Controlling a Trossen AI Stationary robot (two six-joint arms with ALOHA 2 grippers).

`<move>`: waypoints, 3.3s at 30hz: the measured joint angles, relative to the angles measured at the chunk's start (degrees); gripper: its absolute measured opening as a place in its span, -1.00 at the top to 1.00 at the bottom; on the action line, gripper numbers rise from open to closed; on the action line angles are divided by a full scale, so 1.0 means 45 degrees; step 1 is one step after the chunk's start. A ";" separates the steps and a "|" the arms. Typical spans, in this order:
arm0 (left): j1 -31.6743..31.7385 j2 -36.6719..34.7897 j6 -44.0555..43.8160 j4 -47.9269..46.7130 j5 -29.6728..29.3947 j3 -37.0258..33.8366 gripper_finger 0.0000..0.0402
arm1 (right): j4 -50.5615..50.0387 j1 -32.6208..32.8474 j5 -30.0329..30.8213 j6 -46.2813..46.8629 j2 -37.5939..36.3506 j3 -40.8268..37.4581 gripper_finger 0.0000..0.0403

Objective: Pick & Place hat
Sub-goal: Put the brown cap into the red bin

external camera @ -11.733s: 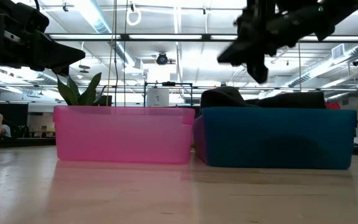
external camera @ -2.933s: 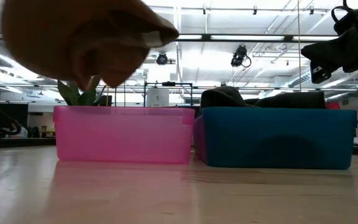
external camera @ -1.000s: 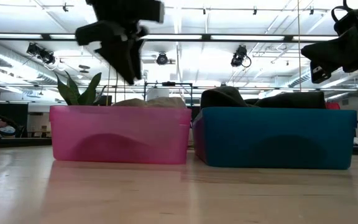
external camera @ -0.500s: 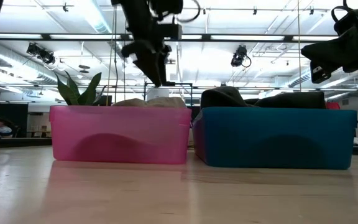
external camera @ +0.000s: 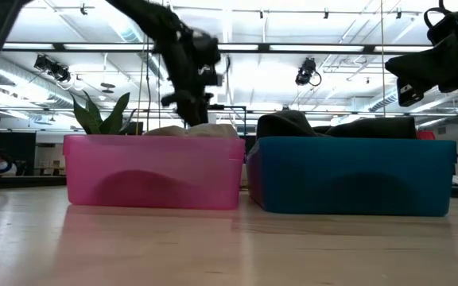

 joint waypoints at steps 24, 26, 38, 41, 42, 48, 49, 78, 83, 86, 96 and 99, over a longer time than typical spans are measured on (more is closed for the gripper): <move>0.0973 0.4146 0.0685 -0.2010 0.0248 0.2480 0.20 | 0.0000 0.0000 -0.0003 -0.0003 0.0000 0.0000 0.85; 0.0973 0.4162 0.0683 -0.1985 0.0238 0.2482 0.38 | 0.0000 -0.0005 -0.0003 0.0002 0.0000 0.0000 0.85; 0.0636 0.3515 -0.2706 -0.2557 -0.1553 0.3424 0.97 | 0.0000 -0.0002 0.0001 0.0001 0.0000 0.0000 0.85; 0.0199 0.3132 -0.3500 -0.2617 -0.2072 0.3812 0.97 | 0.0000 -0.0004 0.0002 0.0000 0.0000 0.0000 0.85; 0.0000 0.2964 -0.3694 -0.2633 -0.2375 0.3923 0.98 | 0.0000 0.0000 -0.0003 -0.0003 0.0000 0.0000 0.85; -0.1394 0.2049 -0.6167 -0.3515 -0.3327 0.4517 0.98 | 0.0000 -0.0005 -0.0003 0.0002 0.0000 0.0000 0.85; -0.1693 0.1866 -0.6570 -0.3746 -0.3429 0.4517 0.98 | 0.0000 -0.0002 0.0006 -0.0002 0.0000 0.0000 0.85; -0.9065 0.0631 -1.5586 -0.7174 -0.5532 0.4250 0.98 | 0.0000 0.0000 0.0002 -0.0001 0.0000 0.0000 0.85; -0.9670 0.0667 -1.6456 -0.7193 -0.5533 0.4255 0.98 | 0.0000 0.0000 0.0001 -0.0002 0.0000 0.0000 0.85; -0.9895 0.0791 -1.6802 -0.7252 -0.5513 0.4255 0.98 | 0.0000 0.0000 -0.0001 -0.0003 0.0000 0.0000 0.85; -0.9992 0.1107 -1.7580 -0.6466 -0.4826 0.2085 0.98 | 0.0016 0.0000 -0.0001 0.0000 0.0000 0.0000 0.85; -0.9756 0.1126 -1.7540 -0.5021 -0.4153 0.0873 0.98 | 0.0005 0.0000 -0.0002 0.0001 0.0000 0.0000 0.85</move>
